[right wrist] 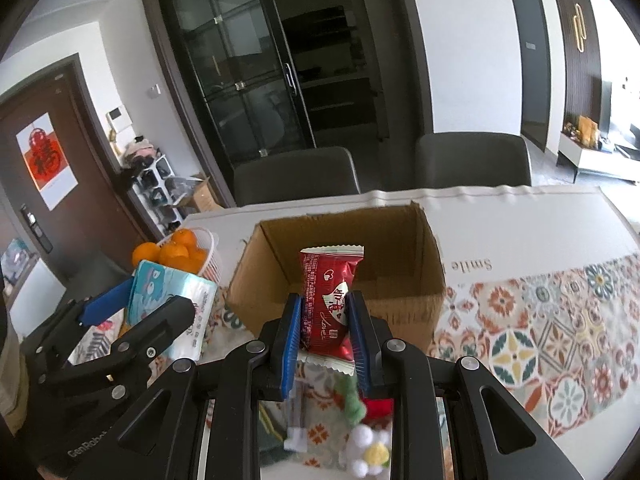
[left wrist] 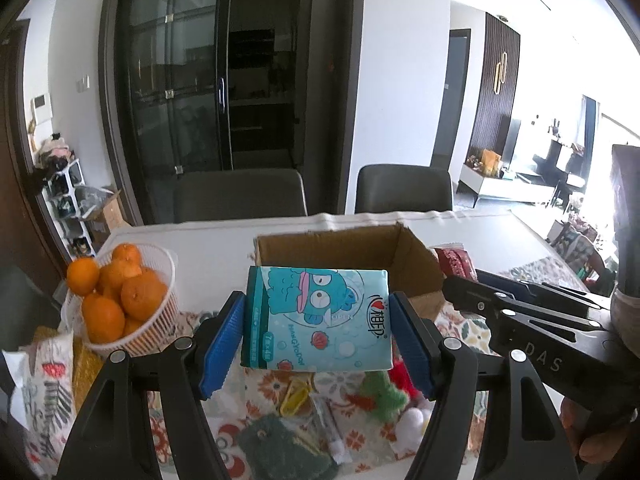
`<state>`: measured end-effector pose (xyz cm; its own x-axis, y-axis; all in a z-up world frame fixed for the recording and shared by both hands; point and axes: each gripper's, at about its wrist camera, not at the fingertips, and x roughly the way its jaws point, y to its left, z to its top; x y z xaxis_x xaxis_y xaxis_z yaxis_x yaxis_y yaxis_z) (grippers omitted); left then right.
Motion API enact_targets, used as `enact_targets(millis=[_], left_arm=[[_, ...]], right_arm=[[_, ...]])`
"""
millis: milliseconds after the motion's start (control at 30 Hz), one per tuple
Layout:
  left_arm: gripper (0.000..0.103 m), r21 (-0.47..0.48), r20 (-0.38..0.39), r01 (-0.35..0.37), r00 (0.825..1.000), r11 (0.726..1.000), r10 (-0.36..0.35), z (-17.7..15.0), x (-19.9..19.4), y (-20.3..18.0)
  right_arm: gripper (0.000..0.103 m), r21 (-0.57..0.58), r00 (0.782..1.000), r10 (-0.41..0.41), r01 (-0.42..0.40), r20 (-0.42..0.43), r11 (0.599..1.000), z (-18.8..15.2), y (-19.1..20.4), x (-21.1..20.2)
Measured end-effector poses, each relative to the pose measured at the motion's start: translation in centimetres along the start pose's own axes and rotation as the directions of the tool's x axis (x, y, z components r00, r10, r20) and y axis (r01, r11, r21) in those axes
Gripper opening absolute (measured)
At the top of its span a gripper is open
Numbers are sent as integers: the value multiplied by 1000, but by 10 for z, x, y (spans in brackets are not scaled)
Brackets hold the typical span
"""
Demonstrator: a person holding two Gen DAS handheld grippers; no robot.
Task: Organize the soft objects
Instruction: 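Carry the tissue pack and snack packet over the cardboard box with both tools, then open both tools to drop the tissue pack and snack packet into the box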
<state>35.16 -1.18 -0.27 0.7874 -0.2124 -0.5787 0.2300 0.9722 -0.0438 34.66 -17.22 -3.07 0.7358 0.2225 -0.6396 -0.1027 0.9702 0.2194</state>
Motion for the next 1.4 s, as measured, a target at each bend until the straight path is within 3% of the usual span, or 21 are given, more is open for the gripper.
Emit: enact_targets(millis=[333,600,967,1067,1100,1200,1400], left_arm=[[71,6,-23,-11,1000,1000,11,34,40,1],[71,-11,-110,-14,994,1000,13,46,89,3],[71,6,-234,-36,971,999,36,45,147,2],[78,0,-268,-31,963,1000,30,42,156,3],[84,-1,-270,-35,962,999,34,42,157,3],[87,-6,-253,-63,966,998,59,42,151,7],[92,1,-222,-108,969,994,106,43,127,9]], right_arm=[[25,-16,999,22,-23,-37,1000,35,-13,34],[25,-6,992,33,-34,-122,999,50,-29,79],[25,29,969,36,-30,-243,999,54,-51,132],[31,28,966,36,-30,-255,999,55,-52,139],[35,27,968,28,-22,-250,999,56,-52,139],[54,25,974,-10,16,-226,1000,57,-54,134],[56,33,980,-38,45,-194,998,59,-54,115]])
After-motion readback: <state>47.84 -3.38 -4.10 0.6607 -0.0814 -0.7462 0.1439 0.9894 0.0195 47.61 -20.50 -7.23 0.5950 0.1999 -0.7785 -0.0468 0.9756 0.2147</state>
